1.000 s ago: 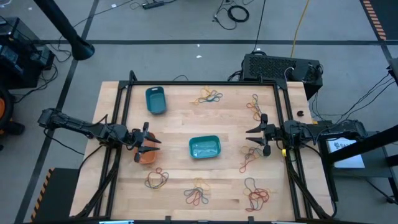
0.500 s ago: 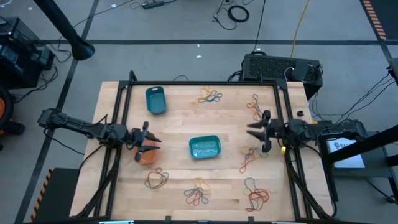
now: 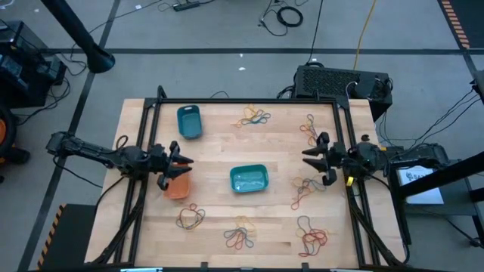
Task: Sort rubber bands into baskets
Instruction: Put the blue rubber band into the green bin
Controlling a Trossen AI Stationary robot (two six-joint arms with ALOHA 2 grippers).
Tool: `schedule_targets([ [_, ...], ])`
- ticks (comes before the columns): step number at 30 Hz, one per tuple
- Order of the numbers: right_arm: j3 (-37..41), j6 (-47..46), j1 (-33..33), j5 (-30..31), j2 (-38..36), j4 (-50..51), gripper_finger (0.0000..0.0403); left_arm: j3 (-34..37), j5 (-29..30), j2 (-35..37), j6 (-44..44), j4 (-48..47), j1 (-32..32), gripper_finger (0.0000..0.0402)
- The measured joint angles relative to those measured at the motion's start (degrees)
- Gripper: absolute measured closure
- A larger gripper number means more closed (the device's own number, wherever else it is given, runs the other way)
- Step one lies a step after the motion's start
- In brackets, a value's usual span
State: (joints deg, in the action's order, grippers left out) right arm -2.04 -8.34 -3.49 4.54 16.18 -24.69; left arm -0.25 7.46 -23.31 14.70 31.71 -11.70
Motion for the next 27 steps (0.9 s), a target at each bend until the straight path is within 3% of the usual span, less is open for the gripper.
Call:
schedule_targets([
  [9, -4.76, 1.94, 0.04, 2.79, 12.12, -1.47, 0.0277, 0.0, 0.81, -0.07, -3.71, 3.01, 0.02, 0.0258],
  [17, -11.96, 0.3, 0.02, 2.66, 28.54, -1.26, 0.0277, -0.17, -0.38, -1.98, -3.04, 0.48, 0.02, 0.0258],
  [23, -19.81, 0.64, -2.47, 2.36, 42.2, -1.22, 0.0277, -5.76, -3.44, -10.05, -0.59, -4.67, -1.17, 0.0258],
  [27, -25.61, 3.64, -5.64, -2.1, 50.24, 0.59, 0.0277, -10.4, -4.46, -18.78, -0.55, -5.73, -3.5, 0.0258],
])
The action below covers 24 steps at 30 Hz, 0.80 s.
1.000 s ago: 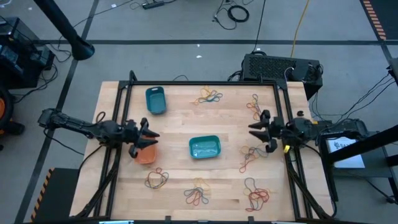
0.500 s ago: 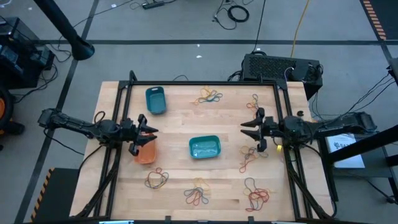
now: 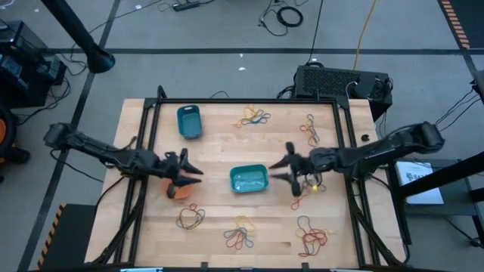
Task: Sort rubber bands into baskets
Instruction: Put the blue rubber band into the green bin
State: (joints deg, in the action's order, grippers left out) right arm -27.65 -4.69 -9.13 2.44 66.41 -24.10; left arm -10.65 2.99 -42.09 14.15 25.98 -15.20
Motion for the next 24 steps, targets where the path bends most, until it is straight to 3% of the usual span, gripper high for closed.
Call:
schedule_targets([
  [3, -4.09, 1.11, -2.69, -2.58, 4.62, 1.27, 0.0277, -3.93, -0.18, -7.22, 0.01, 0.06, -2.46, 0.0258],
  [12, -12.31, 0.87, -11.34, -2.38, 14.3, 3.32, 0.0277, -17.75, -3.12, -28.87, 0.16, -4.89, -10.91, 0.0258],
  [20, -18.94, -6.38, -18.3, 5.57, 24.16, 3.2, 0.0277, -27.99, -4.66, -43.01, -0.18, -6.17, -16.29, 0.0258],
  [24, -23.33, -8.72, -20.87, 6.88, 29.22, 3.38, 0.0277, -30.58, -2.01, -49.31, -1.34, -6.21, -17.27, 0.0258],
])
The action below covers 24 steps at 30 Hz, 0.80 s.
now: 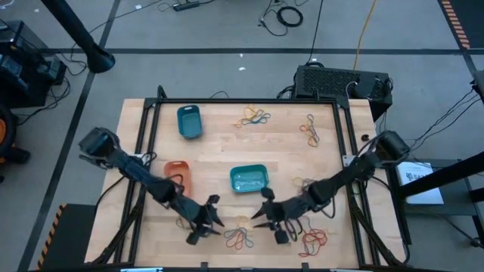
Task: Sort rubber bands into baskets
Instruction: Put the blue rubber band into the green bin
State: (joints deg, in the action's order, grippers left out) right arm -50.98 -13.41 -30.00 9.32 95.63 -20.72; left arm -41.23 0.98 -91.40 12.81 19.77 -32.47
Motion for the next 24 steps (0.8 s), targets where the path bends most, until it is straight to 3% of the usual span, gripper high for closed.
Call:
schedule_targets([
  [11, -13.8, -2.45, -3.28, 4.46, 9.46, 7.14, 0.0277, -3.23, 3.17, -12.14, 0.39, 1.34, 0.08, 0.0258],
  [19, -15.19, -3.93, -3.78, 4.3, 10.89, 8.51, 0.0277, -4.01, 1.82, -17.77, 0.73, 6.53, -0.31, 0.0258],
  [24, -15.19, -3.96, -3.44, 4.35, 10.87, 9.43, 0.0277, -5.41, 4.02, -20.02, 0.36, 7.53, 0.04, 0.0258],
])
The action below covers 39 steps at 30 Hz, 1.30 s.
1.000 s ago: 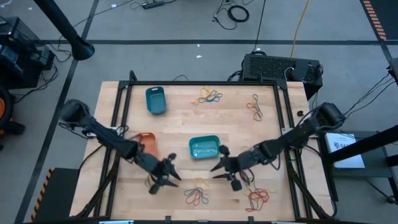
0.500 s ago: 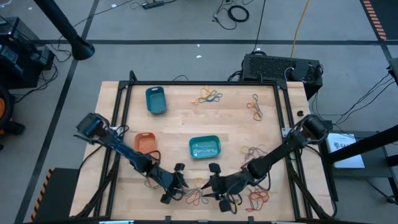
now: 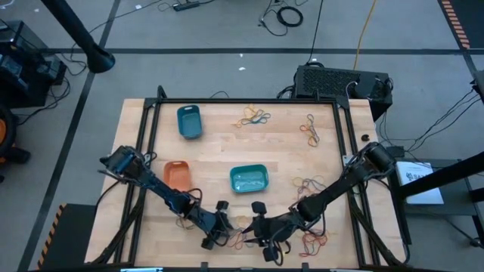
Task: Sort rubber bands into baskets
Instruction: Put the blue rubber band into the green bin
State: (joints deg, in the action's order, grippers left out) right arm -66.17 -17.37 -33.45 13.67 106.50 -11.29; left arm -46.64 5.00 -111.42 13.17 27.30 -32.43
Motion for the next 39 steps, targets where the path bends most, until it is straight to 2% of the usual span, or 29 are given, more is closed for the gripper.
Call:
schedule_targets([
  [13, 0.0, 0.02, 0.39, 0.0, 0.0, 0.77, 0.0277, -1.21, 0.34, -1.07, 0.97, -1.76, 0.53, 0.0266],
  [16, 0.0, 0.02, 0.37, 0.07, 0.0, 0.91, 0.0277, -1.32, 0.21, -1.0, 1.45, -3.08, 0.59, 0.0295],
  [22, 0.0, 0.2, 0.35, 0.02, 0.0, 0.91, 0.0277, -1.13, -1.88, 0.54, 0.75, -4.76, 0.42, 0.039],
  [28, 0.0, 0.22, 0.36, 0.02, -0.04, 1.29, 0.0277, -0.93, -3.2, 8.17, -0.63, -12.87, -0.13, 0.0392],
  [33, 0.01, 0.22, 0.5, 0.02, -0.07, 1.53, 0.0277, -0.93, 2.26, 15.89, -4.42, -19.5, -0.71, 0.0392],
  [39, 0.0, 0.2, 0.52, 0.07, -0.09, 2.13, 0.0277, -1.02, 7.46, 22.86, -8.63, -20.69, -0.32, 0.0392],
])
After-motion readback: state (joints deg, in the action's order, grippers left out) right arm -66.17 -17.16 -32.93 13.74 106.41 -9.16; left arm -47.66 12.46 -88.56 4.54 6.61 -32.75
